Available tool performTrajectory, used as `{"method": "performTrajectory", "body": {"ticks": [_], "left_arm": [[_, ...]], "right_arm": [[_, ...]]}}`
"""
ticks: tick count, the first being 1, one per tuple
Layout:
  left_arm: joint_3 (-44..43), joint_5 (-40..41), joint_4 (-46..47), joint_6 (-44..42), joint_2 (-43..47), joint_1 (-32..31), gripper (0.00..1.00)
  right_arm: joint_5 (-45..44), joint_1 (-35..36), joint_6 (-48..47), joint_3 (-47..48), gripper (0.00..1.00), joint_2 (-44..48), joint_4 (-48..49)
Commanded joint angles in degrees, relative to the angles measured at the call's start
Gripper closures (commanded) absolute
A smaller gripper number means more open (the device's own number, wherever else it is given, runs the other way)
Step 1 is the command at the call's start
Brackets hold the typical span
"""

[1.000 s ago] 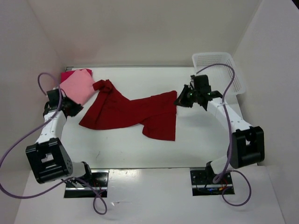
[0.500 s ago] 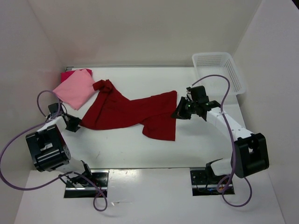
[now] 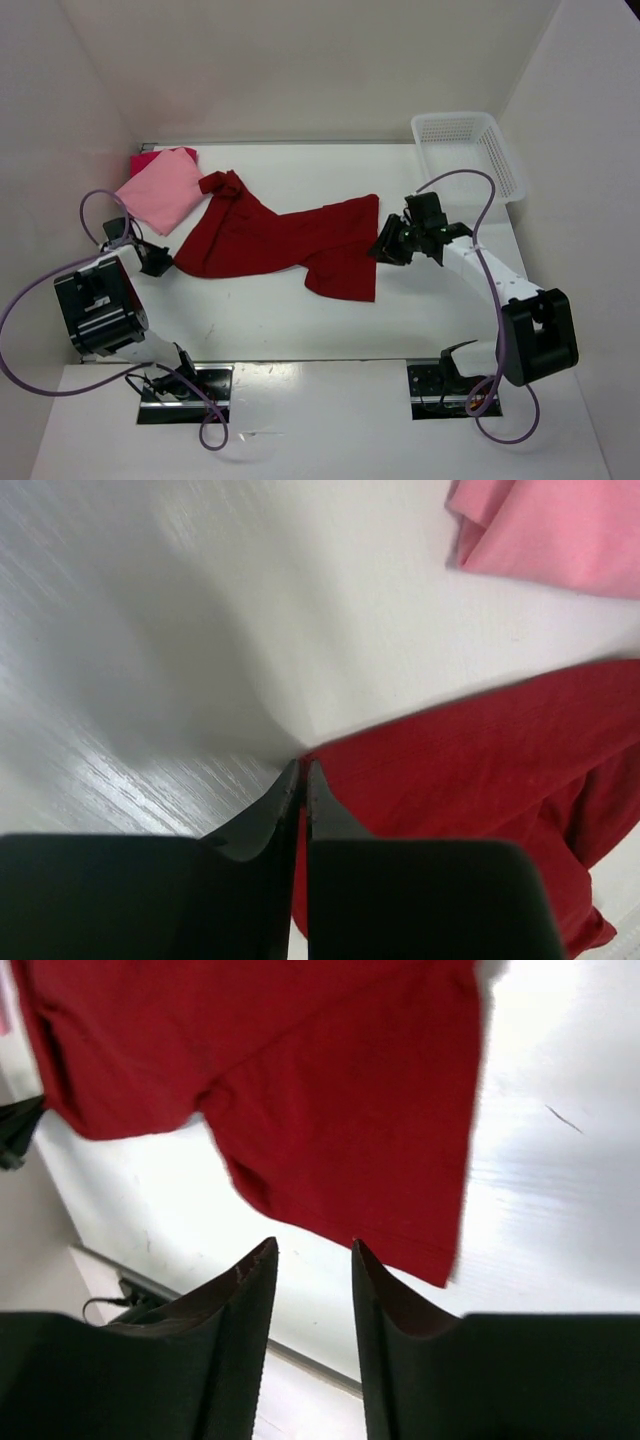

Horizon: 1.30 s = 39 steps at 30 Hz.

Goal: Fold and stack the t-shirts
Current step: Flatten out the tshirt

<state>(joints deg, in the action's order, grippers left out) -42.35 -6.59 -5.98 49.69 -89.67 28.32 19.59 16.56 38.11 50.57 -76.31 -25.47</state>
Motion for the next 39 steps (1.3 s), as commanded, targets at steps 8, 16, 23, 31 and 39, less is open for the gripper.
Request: {"method": "performTrajectory", "body": {"ticks": [8, 16, 23, 31, 39], "left_arm": [[-9.85, -1.67, -5.10, -2.85, 8.37, -3.44, 1.00], [-13.29, -2.72, -2.64, -2.32, 6.70, -7.65, 1.00], [-12.76, -3.25, -1.49, -1.80, 5.03, -10.74, 1.00], [-11.71, -3.25, -1.49, -1.79, 5.64, -13.54, 1.00], [-16.79, -4.66, -5.00, -0.65, 8.02, -24.25, 1.00]], "right_arm": [[-6.41, 0.49, 6.36, -8.64, 0.59, 0.56, -4.06], [-10.37, 2.60, 10.50, -13.48, 0.66, -5.95, 1.03], [-9.75, 6.90, 11.81, -12.77, 0.54, -11.57, 4.64], [-10.28, 6.91, 13.04, -12.25, 0.92, -13.87, 5.97], [-13.61, 6.30, 10.85, 7.03, 1.00, 1.76, -5.71]]}}
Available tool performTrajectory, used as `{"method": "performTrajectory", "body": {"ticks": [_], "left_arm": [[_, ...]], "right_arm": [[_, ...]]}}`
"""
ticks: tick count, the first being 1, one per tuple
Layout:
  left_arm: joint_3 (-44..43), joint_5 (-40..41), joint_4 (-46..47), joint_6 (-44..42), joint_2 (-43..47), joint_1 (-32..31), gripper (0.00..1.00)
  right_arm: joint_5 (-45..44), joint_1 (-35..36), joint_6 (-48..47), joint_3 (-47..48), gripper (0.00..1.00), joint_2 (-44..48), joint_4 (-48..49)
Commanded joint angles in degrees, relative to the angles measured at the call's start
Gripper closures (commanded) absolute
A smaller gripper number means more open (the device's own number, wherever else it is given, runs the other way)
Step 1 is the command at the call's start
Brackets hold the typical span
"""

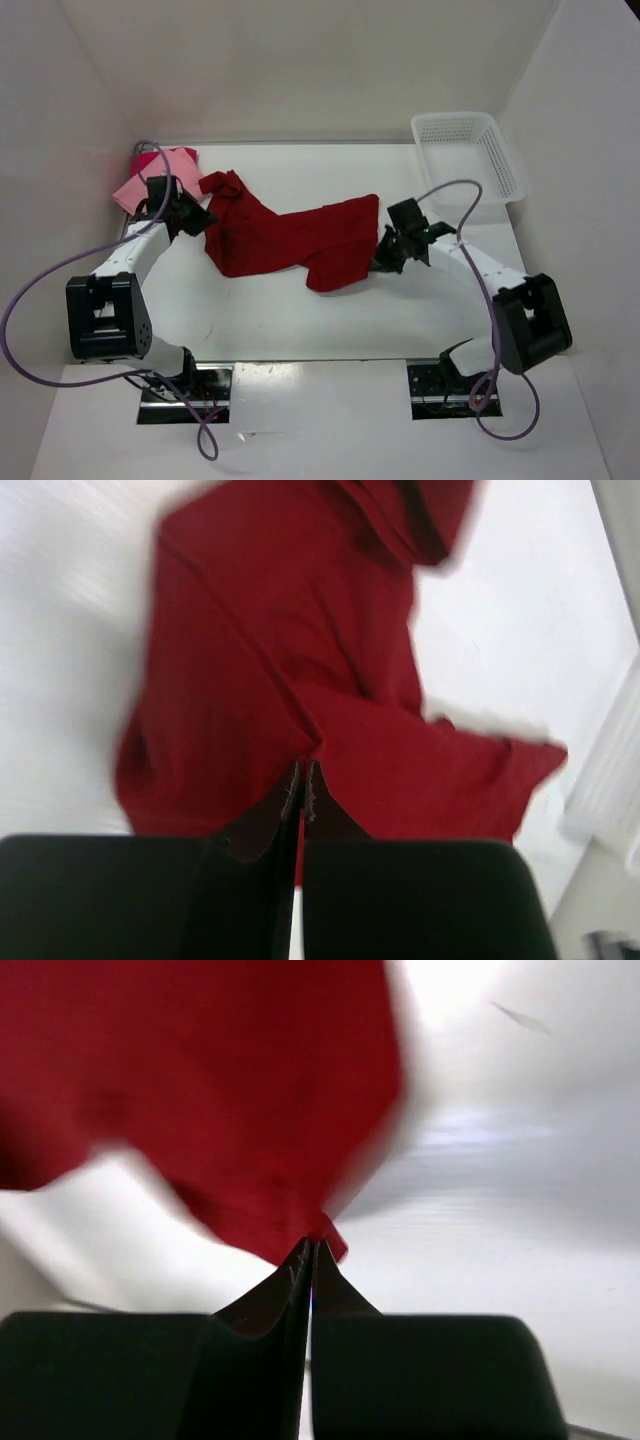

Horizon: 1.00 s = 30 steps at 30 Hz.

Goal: Fold and stack the t-shirts
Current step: Flatten out the tshirt

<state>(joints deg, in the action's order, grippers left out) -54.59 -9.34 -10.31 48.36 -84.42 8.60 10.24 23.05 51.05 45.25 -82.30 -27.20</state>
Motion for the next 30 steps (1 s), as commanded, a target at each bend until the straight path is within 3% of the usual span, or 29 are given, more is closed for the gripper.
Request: {"method": "performTrajectory", "body": {"ticks": [1, 5, 6, 11, 14, 17, 23, 30], "left_arm": [[-6.56, -2.78, -2.25, 0.68, 3.29, -5.34, 1.00], [-21.75, -4.89, -7.60, -0.19, 4.00, -5.88, 1.00], [-30.05, -4.89, -9.10, -1.67, 4.52, -5.88, 1.00], [-53.48, -6.30, -14.56, -3.36, 4.53, -0.08, 1.00], [-65.59, -6.30, -17.11, -2.57, 4.53, 2.38, 0.98], [-73.96, -0.34, -21.50, -2.57, 5.76, 2.91, 0.97], [-79.28, 4.95, -22.75, -4.50, 6.55, 2.91, 0.95], [-62.59, 2.05, -15.63, -3.98, 2.52, 2.91, 0.95]], "right_arm": [[-4.26, -0.20, -2.96, 15.88, 1.00, 8.47, -7.31], [-5.66, -1.95, -9.98, 37.84, 1.00, 8.39, -15.59], [-7.06, -1.95, -11.39, 47.81, 1.00, 7.26, -17.17], [-13.83, -1.95, -17.55, 81.13, 1.00, 4.43, -22.72], [-15.42, -1.95, -17.56, 94.43, 1.00, 3.64, -23.34], [-16.03, -1.26, -17.56, 102.72, 1.00, 3.64, -22.73], [-18.68, 0.07, -18.09, 109.52, 1.00, -0.39, -20.79], [-27.02, 0.07, -26.60, 108.83, 1.00, -13.39, -16.33]]}}
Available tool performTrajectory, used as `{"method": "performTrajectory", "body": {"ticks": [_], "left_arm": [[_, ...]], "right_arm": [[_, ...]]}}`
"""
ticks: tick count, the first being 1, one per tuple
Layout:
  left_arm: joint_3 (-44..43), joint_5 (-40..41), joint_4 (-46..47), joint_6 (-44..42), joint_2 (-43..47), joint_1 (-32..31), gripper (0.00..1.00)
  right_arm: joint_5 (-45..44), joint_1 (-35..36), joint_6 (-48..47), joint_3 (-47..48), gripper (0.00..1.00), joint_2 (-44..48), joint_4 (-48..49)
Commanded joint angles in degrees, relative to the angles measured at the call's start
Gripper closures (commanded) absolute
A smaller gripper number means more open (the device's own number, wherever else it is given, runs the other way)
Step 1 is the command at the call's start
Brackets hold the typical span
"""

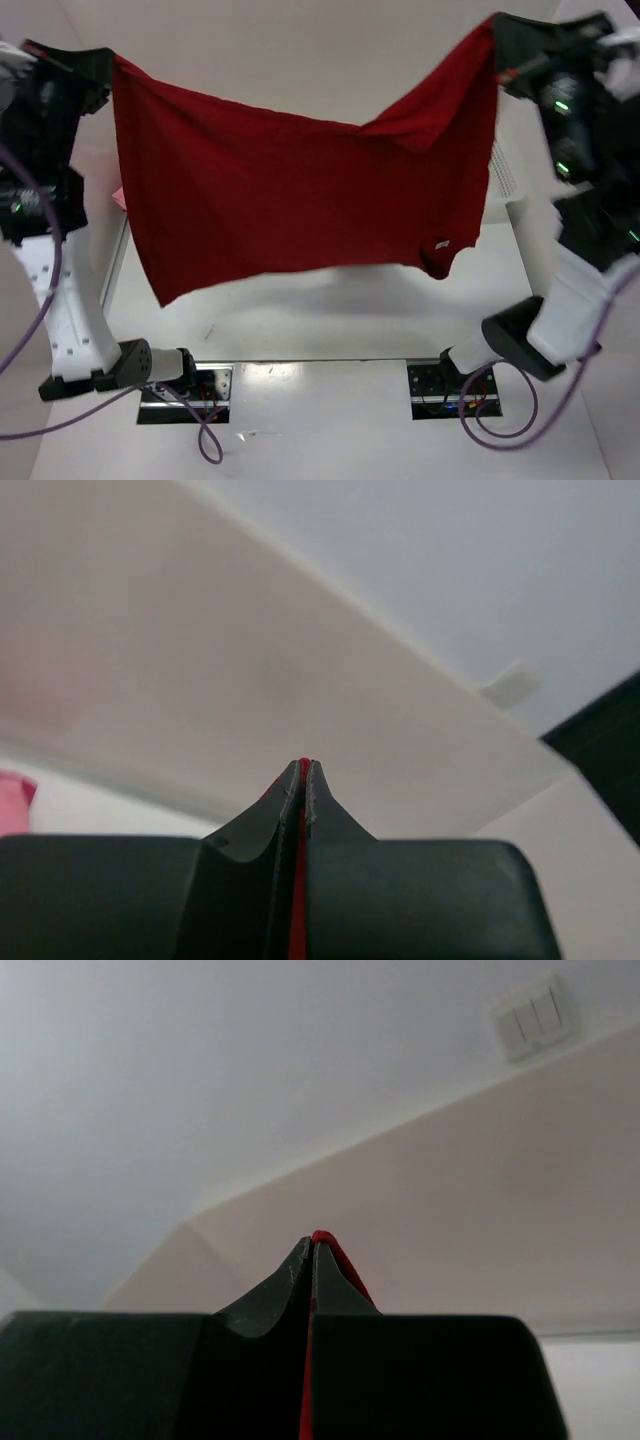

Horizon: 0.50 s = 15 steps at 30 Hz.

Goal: Fold and stack the t-shirts
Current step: Flatten out the tshirt

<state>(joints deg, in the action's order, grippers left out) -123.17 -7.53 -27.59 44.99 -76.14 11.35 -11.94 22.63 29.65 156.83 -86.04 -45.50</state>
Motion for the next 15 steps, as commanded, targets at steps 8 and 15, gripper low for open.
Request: {"method": "performTrajectory", "body": {"ticks": [8, 15], "left_arm": [[17.70, 1.03, 8.78, -0.08, -16.05, 0.16, 0.95], [11.48, -2.67, 11.16, 3.43, -24.93, 0.16, 0.97]], "right_arm": [[25.12, -16.81, 1.37, -1.10, 1.00, -32.67, 7.43], [29.79, -18.77, 8.49, 6.72, 1.00, -37.45, 12.53]]}}
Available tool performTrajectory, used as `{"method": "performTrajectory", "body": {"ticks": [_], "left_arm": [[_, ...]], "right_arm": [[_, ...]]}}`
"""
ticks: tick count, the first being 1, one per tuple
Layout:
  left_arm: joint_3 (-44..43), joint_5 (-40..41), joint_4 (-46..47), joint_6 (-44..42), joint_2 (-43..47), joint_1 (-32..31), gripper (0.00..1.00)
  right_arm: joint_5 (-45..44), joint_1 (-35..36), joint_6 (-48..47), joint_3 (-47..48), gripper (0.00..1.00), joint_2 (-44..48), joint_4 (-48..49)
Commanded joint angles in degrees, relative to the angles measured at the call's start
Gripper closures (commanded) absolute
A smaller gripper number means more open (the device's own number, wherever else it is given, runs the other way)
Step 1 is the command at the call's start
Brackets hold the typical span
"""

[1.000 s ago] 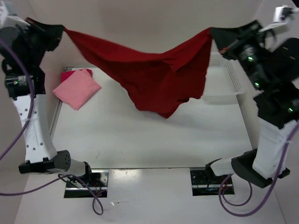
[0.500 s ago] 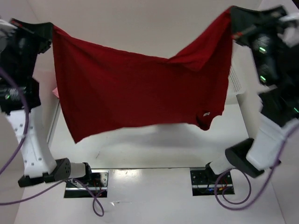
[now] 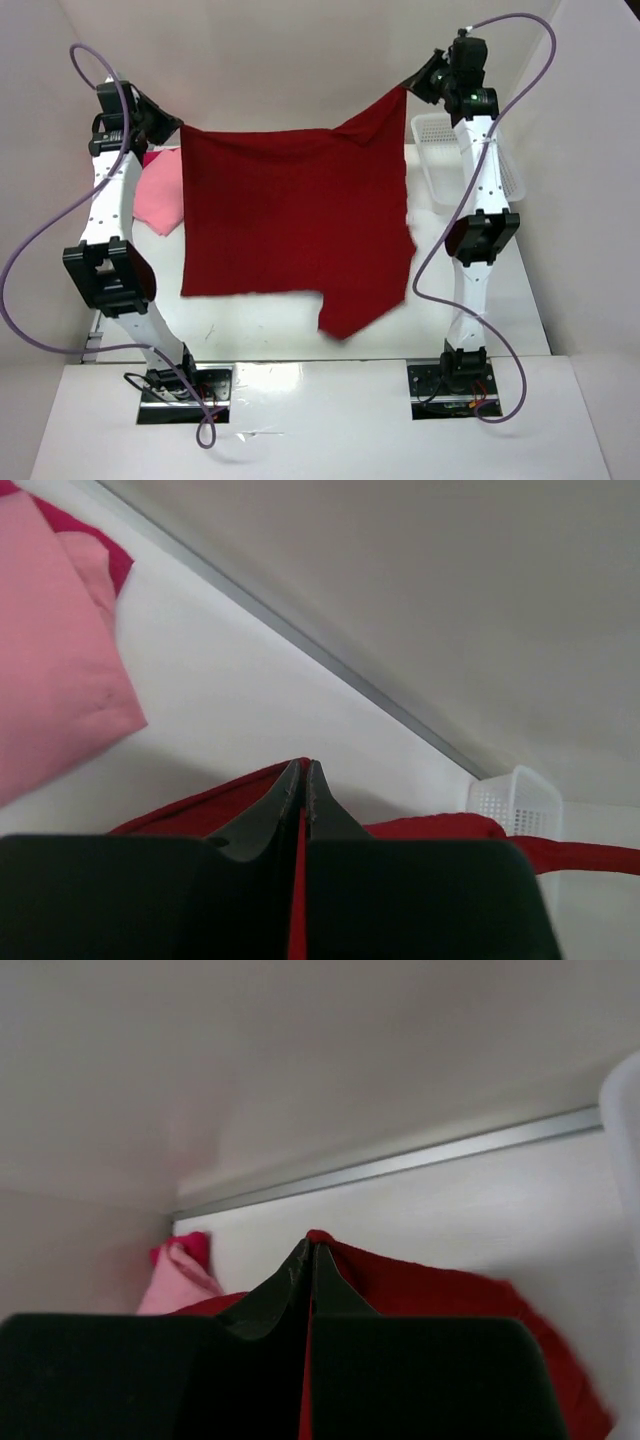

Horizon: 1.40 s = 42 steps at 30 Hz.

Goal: Fold and stack the t-shirts
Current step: Flatten out the tshirt

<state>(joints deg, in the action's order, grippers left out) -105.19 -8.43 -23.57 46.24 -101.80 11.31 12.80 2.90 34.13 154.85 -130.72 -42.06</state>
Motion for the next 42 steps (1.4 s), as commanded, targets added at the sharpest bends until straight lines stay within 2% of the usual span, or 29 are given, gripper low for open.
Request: {"method": "performTrajectory", "body": {"ticks": [1, 6, 10, 12, 14, 17, 18, 20, 21, 22, 23, 24, 27, 28, 31, 33, 39, 42], "left_arm": [[-8.18, -2.47, 7.14, 2.19, 0.20, 0.20, 0.97], [-19.59, -3.00, 7.14, 3.33, 0.20, 1.52, 0.97], [-20.32, -3.62, 7.14, 4.04, 0.72, 2.93, 0.97], [-17.96, -4.14, 7.75, 4.04, 1.25, 2.93, 0.97], [-12.43, -4.67, 9.33, 4.04, 3.35, 2.93, 0.97], [-6.02, -4.14, 11.52, 2.55, 6.52, 2.93, 0.97], [-0.43, -4.14, 12.14, 2.54, 7.40, 2.93, 0.97], [6.36, -4.14, 14.16, 1.93, 10.38, 2.93, 0.97], [13.18, -4.66, 14.17, 1.93, 11.18, 2.93, 0.97], [16.65, -4.67, 14.86, 1.40, 13.01, 2.93, 0.97], [20.42, -4.67, 15.65, 1.40, 14.07, 2.93, 0.97], [27.68, -4.67, 15.66, 1.40, 16.09, 2.93, 0.97], [38.18, -4.14, 14.09, 0.70, 20.13, 2.93, 0.97], [45.00, -4.84, 14.08, 0.70, 20.93, 2.93, 0.95], [56.36, -6.51, 13.38, 1.31, 23.57, 4.33, 0.95], [59.82, -6.52, 11.28, 0.53, 25.41, 5.29, 0.95], [63.60, -6.08, 0.29, -3.34, 31.74, 6.71, 0.93], [64.23, -7.91, -3.75, -3.88, 34.47, 6.71, 0.93]], "right_arm": [[5.04, 0.36, 5.58, 10.02, 1.00, 7.84, 9.63], [6.44, -2.19, 9.11, 11.27, 1.00, 14.15, 13.76], [9.87, -4.04, 10.69, 8.82, 1.00, 17.59, 13.76], [12.15, -4.04, 10.17, 3.92, 1.00, 18.91, 12.98], [12.16, -4.04, 8.68, -1.80, 1.00, 21.55, 10.34], [12.16, -4.04, 4.81, -20.75, 1.00, 28.82, 10.76], [11.64, -4.04, 4.20, -34.12, 1.00, 31.55, 12.60], [9.97, -4.04, 2.62, -45.46, 1.00, 38.85, 14.99], [9.44, -4.04, 0.87, -54.38, 1.00, 40.26, 14.99], [9.44, -4.04, 0.24, -58.48, 1.00, 43.15, 14.30], [9.44, -4.04, -0.29, -66.61, 1.00, 44.83, 13.77], [9.44, -4.04, -0.29, -70.69, 1.00, 46.50, 13.76], [10.14, -4.04, -0.82, -83.80, 1.00, 53.27, 11.93], [10.14, -4.04, -1.43, -88.88, 1.00, 56.24, 9.83], [10.05, -4.04, -1.43, -97.59, 1.00, 60.38, 5.35], [10.67, -4.04, -0.04, -100.87, 1.00, 62.15, 3.23], [11.10, -4.04, 0.51, -107.90, 1.00, 67.86, -7.49], [7.79, -1.93, 0.50, -105.56, 1.00, 68.58, -12.24]]}}
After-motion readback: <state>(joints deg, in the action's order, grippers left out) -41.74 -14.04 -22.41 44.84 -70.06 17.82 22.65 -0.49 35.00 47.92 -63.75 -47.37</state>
